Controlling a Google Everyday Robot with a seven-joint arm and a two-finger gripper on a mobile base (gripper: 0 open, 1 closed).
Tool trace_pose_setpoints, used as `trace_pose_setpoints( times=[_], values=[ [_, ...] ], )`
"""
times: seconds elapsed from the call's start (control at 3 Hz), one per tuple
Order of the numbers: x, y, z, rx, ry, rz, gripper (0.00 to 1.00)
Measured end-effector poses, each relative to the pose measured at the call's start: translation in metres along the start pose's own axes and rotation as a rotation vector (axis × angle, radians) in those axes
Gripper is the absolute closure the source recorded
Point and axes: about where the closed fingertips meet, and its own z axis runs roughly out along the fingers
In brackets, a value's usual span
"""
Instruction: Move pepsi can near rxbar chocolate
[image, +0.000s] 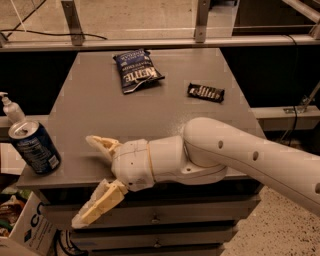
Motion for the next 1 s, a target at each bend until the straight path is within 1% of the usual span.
trace_pose_setpoints(
  times=[0.33, 0.67, 1.0],
  values=[
    [-0.002, -0.009, 0.004, 0.057, -0.059, -0.030, 0.00],
    [-0.015, -0.027, 0.022, 0.093, -0.133, -0.082, 0.00],
    [-0.029, -0.045, 0.044, 0.112, -0.170, -0.118, 0.00]
  ],
)
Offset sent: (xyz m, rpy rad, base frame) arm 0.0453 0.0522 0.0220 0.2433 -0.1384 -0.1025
